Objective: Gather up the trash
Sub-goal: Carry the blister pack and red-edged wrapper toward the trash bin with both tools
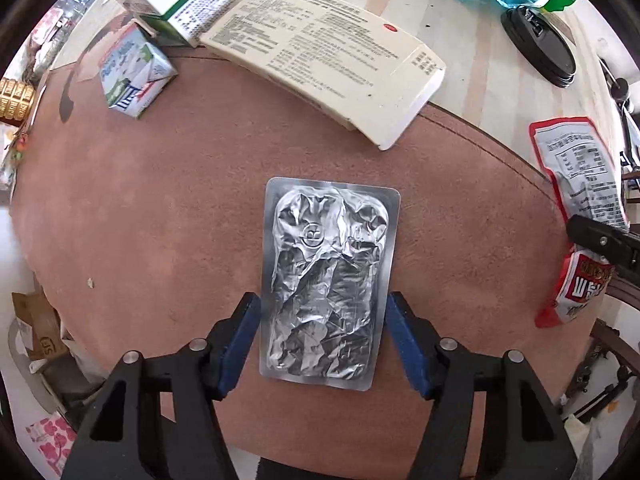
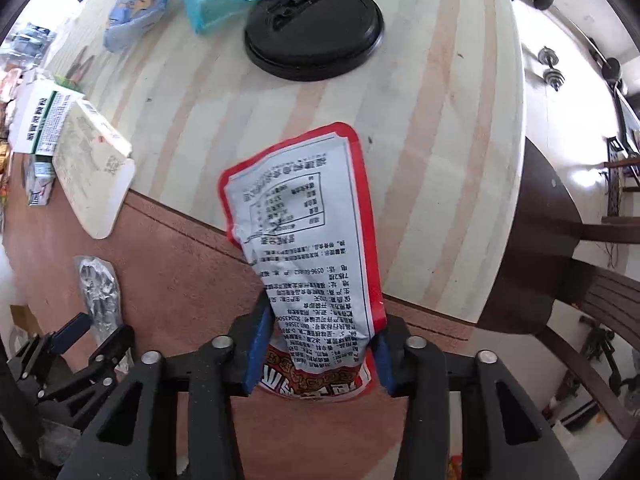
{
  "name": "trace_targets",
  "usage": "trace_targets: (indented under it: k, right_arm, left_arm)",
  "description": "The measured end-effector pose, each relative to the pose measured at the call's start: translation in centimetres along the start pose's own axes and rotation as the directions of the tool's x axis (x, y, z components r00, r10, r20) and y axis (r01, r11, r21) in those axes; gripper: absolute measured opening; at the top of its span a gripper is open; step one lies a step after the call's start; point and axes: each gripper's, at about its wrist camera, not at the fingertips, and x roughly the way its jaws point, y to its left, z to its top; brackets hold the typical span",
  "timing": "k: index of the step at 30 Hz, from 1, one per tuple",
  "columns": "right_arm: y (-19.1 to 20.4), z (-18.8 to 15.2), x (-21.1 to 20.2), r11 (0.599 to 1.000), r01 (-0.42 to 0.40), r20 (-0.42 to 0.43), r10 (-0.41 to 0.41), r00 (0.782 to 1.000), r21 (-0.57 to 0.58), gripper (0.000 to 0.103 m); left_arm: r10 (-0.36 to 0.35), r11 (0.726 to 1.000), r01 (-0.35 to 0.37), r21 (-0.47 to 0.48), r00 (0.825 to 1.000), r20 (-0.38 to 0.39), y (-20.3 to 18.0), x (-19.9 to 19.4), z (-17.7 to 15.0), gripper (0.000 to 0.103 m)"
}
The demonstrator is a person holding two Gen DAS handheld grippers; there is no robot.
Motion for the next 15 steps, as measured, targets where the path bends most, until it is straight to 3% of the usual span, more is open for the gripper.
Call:
trace_targets:
  k: [8, 15]
  right_arm:
    - [1.0, -2.2, -1.8, 0.998, -0.055, 0.069, 0.055, 0.996, -0.001, 0.032]
    - [2.6, -2.5, -5.1, 0.996, -0.089, 0.116, 0.091, 0.989, -0.021, 0.031]
  left_arm:
    - [-0.028, 0.998, 0.032, -0.06, 0.998, 0.061, 2.8, -3.1, 0.7, 0.062]
    - [-0.034, 0.99, 0.056, -0.129, 0.985, 0.168, 5.5, -7.6, 0.8, 0.062]
